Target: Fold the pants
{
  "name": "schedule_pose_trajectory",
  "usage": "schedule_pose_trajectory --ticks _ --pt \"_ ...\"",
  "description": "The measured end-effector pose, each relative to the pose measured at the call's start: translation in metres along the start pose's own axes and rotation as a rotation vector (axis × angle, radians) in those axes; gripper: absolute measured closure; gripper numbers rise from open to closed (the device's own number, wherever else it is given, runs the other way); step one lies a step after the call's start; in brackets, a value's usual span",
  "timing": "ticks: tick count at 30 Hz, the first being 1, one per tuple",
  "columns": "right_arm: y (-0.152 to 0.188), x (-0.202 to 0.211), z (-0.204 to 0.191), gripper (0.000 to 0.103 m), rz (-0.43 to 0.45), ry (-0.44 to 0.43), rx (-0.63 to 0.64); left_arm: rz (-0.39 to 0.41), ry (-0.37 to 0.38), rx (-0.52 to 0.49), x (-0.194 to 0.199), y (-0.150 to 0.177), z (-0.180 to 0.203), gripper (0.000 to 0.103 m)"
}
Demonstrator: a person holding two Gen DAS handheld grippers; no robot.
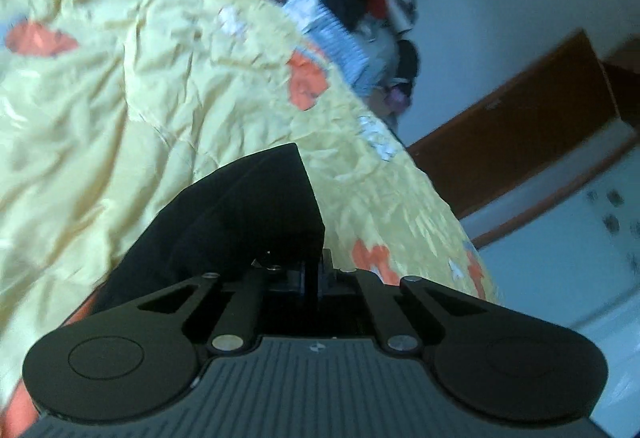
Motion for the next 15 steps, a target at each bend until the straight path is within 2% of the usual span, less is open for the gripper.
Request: schedule_pose_trajectory --ticks 4,8,11,15 --pt "0.001 0.034 -0.024 0.097 0.018 -0.052 -0.047 -0.004 0.020 -0.054 0.045 0.031 0.000 0.100" --pt "0.005 0.056 -0.055 0.097 0.022 -0.102 -0.069 -0.012 -0.022 -0.109 0.078 0.068 -0.008 0.100" --pt "0.011 0.057 -0.082 0.097 0.003 -0.147 -0.067 -0.037 -0.060 -0.103 0.088 0.090 -0.024 0.099" --pt "0.023 0.048 -0.099 0.097 -0.035 -0.158 -0.082 -0.091 -0.111 -0.070 0.084 0.107 -0.046 0.099"
Point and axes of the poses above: each gripper's, at about its wrist camera, not at the fingertips, and x roughly against the way its jaws point, z to its right, y to its underside, the point moved 4 cm from there along -x, roughly the way its jaws point, and after that the axes turned 4 degrees about -x, right-handed, at the moved point
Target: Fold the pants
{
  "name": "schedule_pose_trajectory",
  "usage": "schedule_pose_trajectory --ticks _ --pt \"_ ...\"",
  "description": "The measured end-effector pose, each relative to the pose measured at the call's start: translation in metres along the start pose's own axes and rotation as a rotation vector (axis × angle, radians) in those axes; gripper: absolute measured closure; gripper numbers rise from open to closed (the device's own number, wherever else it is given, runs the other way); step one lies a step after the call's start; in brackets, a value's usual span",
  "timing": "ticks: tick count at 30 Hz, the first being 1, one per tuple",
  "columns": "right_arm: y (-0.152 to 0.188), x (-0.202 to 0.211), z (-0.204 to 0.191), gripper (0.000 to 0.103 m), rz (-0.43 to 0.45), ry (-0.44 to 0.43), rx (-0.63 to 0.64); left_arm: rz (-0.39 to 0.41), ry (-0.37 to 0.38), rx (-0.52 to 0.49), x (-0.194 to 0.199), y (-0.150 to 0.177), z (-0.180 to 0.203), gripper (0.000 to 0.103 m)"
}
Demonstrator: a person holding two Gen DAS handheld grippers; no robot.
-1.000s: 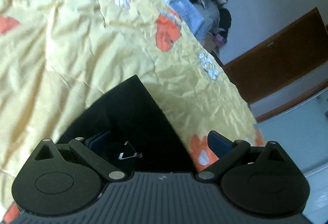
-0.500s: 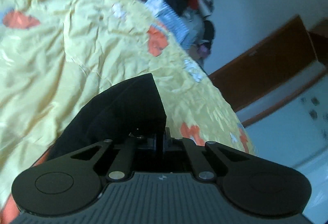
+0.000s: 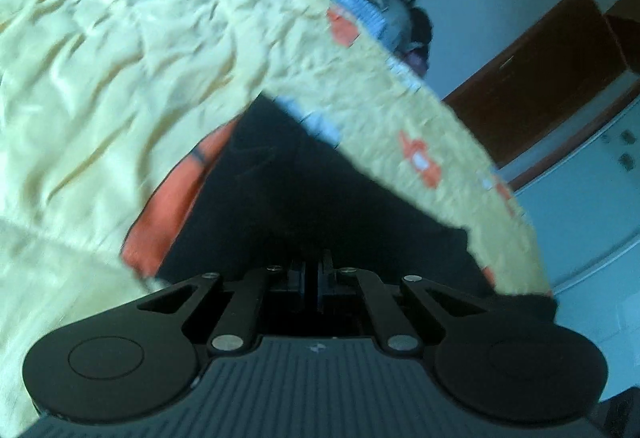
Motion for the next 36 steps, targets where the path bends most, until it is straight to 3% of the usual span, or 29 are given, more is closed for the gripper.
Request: schedule_pose_trajectory --ticks 8,10,11,16,19,22,26,27,30,32,33,34,35,36 --pt "0.013 0.002 -0.010 0.097 -0.008 -0.014 -0.071 0.000 -0.063 -0.041 -0.004 0.014 0.001 0.098" --pt "0.015 0.001 -0.008 0.096 0.024 0.008 -0.103 0.004 -0.079 -0.046 -0.004 0.017 0.001 0.094" --pt "0.019 0.002 -0.009 0.096 0.034 0.013 -0.121 0.004 -0.090 -0.045 -0.003 0.016 0.002 0.081" --pt "0.023 0.038 -0.002 0.092 0.095 0.033 -0.186 0.012 -0.142 -0.054 0.014 0.013 0.004 0.070" --pt "0.042 0.058 0.022 0.091 0.089 0.112 -0.312 0.068 -0.232 -0.128 0.024 0.011 0.017 0.060" --pt "0.077 0.058 0.034 0.087 -0.029 0.124 -0.417 0.165 -0.340 -0.247 0.031 0.013 0.042 0.048" --pt "0.099 0.093 0.037 0.086 0.015 0.119 -0.487 0.233 -0.359 -0.367 0.031 0.016 0.078 0.042" --pt "0.106 0.106 0.048 0.086 0.046 0.156 -0.537 0.256 -0.380 -0.402 0.031 0.017 0.086 0.035" --pt "0.140 0.150 0.092 0.086 0.132 0.297 -0.757 0.347 -0.447 -0.457 0.034 0.019 0.104 0.031" --pt "0.176 0.182 0.130 0.078 0.181 0.437 -0.935 0.336 -0.357 -0.511 0.029 0.020 0.119 0.027" --pt "0.199 0.199 0.152 0.062 0.212 0.511 -1.041 0.295 -0.298 -0.536 0.023 0.021 0.128 0.026" --pt "0.220 0.213 0.170 0.038 0.237 0.577 -1.136 0.241 -0.222 -0.565 0.014 0.024 0.139 0.026" --pt "0.243 0.227 0.188 0.030 0.265 0.646 -1.231 0.193 -0.152 -0.597 0.004 0.030 0.151 0.026" --pt "0.260 0.237 0.201 0.028 0.292 0.696 -1.296 0.150 -0.097 -0.636 -0.005 0.036 0.163 0.026"
Point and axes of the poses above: each gripper's, at about its wrist camera, not at the fingertips, and x roughly against the way its jaws point, z to its right, y to its underside, the point moved 4 cm from there along -x, roughly the way its jaws point, and after that the axes turned 4 degrees about -x, right-handed, at the moved point
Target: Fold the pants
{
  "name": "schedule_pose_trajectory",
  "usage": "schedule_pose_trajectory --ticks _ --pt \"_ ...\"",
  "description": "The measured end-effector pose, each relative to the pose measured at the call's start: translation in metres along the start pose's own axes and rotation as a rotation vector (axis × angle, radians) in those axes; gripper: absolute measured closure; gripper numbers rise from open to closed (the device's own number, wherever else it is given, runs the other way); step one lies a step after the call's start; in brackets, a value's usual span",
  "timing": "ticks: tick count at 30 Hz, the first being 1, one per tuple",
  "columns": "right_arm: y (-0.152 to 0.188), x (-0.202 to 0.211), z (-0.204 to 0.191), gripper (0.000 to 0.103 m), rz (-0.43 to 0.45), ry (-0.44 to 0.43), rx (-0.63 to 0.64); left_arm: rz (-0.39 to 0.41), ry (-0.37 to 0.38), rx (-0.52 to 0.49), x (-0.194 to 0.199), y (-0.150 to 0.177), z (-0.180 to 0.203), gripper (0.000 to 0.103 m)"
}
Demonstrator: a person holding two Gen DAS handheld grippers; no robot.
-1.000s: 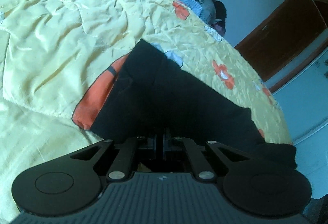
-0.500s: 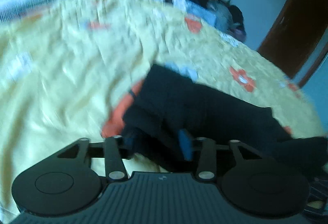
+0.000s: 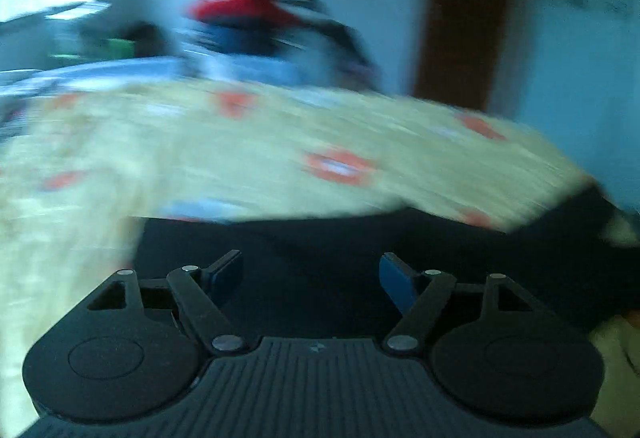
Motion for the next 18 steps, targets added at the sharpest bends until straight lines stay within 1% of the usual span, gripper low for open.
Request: schedule_pose_trajectory --ticks 1,3,5,7,8,10,12,14,15,16,17,18 --pt "-0.011 -0.003 0.023 0.028 0.035 0.037 -0.075 -0.020 0.069 -0.050 -0.008 0.000 0.018 0.026" --pt "-0.025 -0.010 0.061 0.028 0.082 0.081 -0.213 -0.040 0.165 -0.178 -0.022 0.004 0.057 0.026" --pt "-0.030 -0.022 0.089 0.028 0.081 0.076 -0.345 -0.033 0.223 -0.312 -0.032 0.011 0.091 0.027" --pt "-0.030 -0.035 0.110 0.028 0.061 0.056 -0.455 -0.025 0.263 -0.433 -0.043 0.017 0.120 0.028" --pt "-0.030 -0.041 0.115 0.028 0.051 0.036 -0.487 -0.021 0.278 -0.471 -0.046 0.019 0.130 0.028" --pt "-0.030 -0.052 0.119 0.029 0.041 0.036 -0.520 -0.022 0.307 -0.531 -0.056 0.025 0.146 0.028" --pt "-0.034 -0.060 0.120 0.029 0.043 0.033 -0.529 -0.034 0.315 -0.572 -0.066 0.029 0.154 0.029" --pt "-0.037 -0.068 0.116 0.030 0.040 0.038 -0.510 -0.046 0.319 -0.606 -0.077 0.033 0.161 0.030" --pt "-0.039 -0.071 0.117 0.034 0.036 0.038 -0.501 -0.050 0.323 -0.619 -0.083 0.034 0.166 0.033" --pt "-0.039 -0.075 0.117 0.052 0.027 0.043 -0.502 -0.055 0.320 -0.629 -0.086 0.036 0.169 0.034" --pt "-0.041 -0.082 0.122 0.064 0.016 0.049 -0.514 -0.056 0.316 -0.641 -0.087 0.038 0.173 0.034" --pt "-0.040 -0.085 0.124 0.081 0.005 0.049 -0.531 -0.045 0.314 -0.650 -0.087 0.038 0.176 0.034"
Point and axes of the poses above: each gripper's, at about its wrist camera, not at the fingertips, and x roughly against the way its jaws point, z to its right, y to its underside, the point moved 4 cm from there along -x, roughly the way its jaws point, and after that the axes turned 4 degrees about -x, right-handed, at the moved point
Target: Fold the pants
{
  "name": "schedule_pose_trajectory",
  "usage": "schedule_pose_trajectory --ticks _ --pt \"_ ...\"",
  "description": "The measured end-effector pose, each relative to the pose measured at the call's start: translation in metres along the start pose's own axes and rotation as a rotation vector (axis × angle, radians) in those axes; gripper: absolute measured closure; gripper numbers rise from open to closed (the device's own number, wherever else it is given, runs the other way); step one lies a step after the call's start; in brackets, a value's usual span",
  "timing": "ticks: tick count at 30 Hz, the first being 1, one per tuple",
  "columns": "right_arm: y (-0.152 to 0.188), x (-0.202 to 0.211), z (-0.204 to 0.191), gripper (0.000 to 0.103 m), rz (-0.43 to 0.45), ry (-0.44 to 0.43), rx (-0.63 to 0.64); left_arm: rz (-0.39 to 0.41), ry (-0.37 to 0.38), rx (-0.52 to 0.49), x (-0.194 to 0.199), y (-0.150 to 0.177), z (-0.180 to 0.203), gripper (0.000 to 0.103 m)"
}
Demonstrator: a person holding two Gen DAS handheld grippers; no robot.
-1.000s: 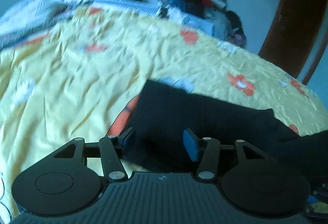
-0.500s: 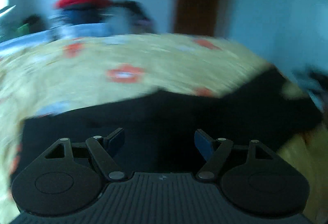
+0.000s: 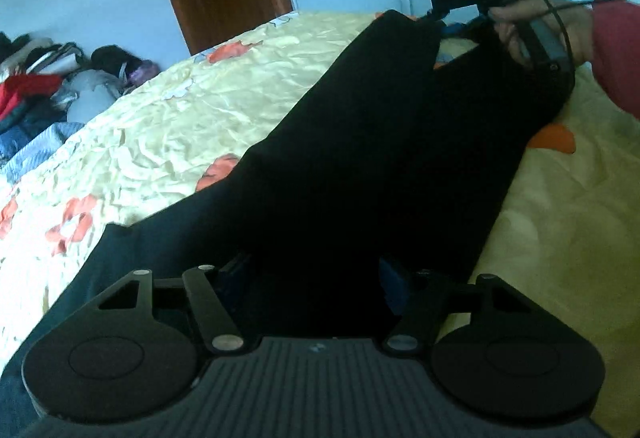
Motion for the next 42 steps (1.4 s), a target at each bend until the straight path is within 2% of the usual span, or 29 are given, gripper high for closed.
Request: schedule_pose_trajectory --ticks 1,2,5,7,9,12,15,17,20,24,28,30,32,33,34,36,40,42 --pt "0.001 -0.002 0.001 0.089 -0.003 -0.005 -0.008 0.009 -0.002 -0.010 -0.002 -0.001 0.001 0.034" --pt "0.002 -0.002 0.003 0.093 0.002 -0.007 -0.013 0.011 -0.005 -0.020 -0.004 -0.003 0.002 0.034" --pt "0.002 0.008 0.002 0.098 0.046 -0.050 -0.038 0.025 -0.010 -0.036 -0.011 -0.008 0.002 0.038" --pt "-0.001 0.018 -0.002 0.098 0.074 -0.106 -0.057 0.040 0.001 -0.042 -0.015 -0.011 0.003 0.046" --pt "-0.005 0.031 -0.011 0.098 0.091 -0.165 -0.069 0.049 0.026 -0.020 -0.016 -0.013 0.001 0.063" --pt "-0.012 0.049 -0.028 0.098 0.122 -0.242 -0.061 0.052 0.065 0.040 -0.022 -0.017 -0.001 0.077" --pt "-0.019 0.062 -0.044 0.098 0.145 -0.289 -0.038 0.076 0.051 0.025 -0.018 -0.020 0.004 0.089" --pt "-0.023 0.068 -0.050 0.098 0.159 -0.298 -0.016 0.091 0.048 0.028 -0.014 -0.021 0.006 0.094" --pt "-0.029 0.074 -0.049 0.099 0.172 -0.297 -0.015 0.103 0.067 0.078 -0.011 -0.023 -0.002 0.095" --pt "-0.033 0.079 -0.042 0.098 0.184 -0.245 -0.019 0.118 0.099 0.143 -0.009 -0.026 -0.014 0.096" --pt "-0.028 0.080 -0.023 0.098 0.163 -0.143 -0.055 0.119 0.104 0.155 -0.008 -0.026 -0.014 0.096" --pt "-0.023 0.082 -0.009 0.091 0.156 -0.081 -0.080 0.117 0.109 0.162 -0.009 -0.025 -0.014 0.097" --pt "-0.013 0.080 0.008 0.071 0.113 -0.022 -0.138 0.112 0.110 0.165 -0.009 -0.024 -0.013 0.096" --pt "-0.008 0.080 0.015 0.051 0.099 -0.017 -0.167 0.109 0.111 0.167 -0.010 -0.023 -0.013 0.096" --pt "-0.002 0.080 0.020 0.035 0.089 -0.033 -0.192 0.105 0.114 0.169 -0.010 -0.023 -0.014 0.096" --pt "0.008 0.080 0.023 0.034 0.073 -0.093 -0.205 0.102 0.117 0.171 -0.011 -0.022 -0.013 0.096" --pt "0.016 0.080 0.013 0.034 0.104 -0.108 -0.171 0.097 0.117 0.173 -0.012 -0.022 -0.013 0.096" --pt "0.020 0.064 0.004 0.034 0.046 -0.116 -0.151 0.095 0.116 0.172 -0.013 -0.022 -0.012 0.096"
Point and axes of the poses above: each gripper's, at about its wrist camera, not at the fingertips, and x roughly against the way its jaws point, z to its right, y to its underside, the point moved 4 cm from there along -x, roughly the way its jaws point, and after that the axes turned 4 degrees about -x, right-handed, at the moved point
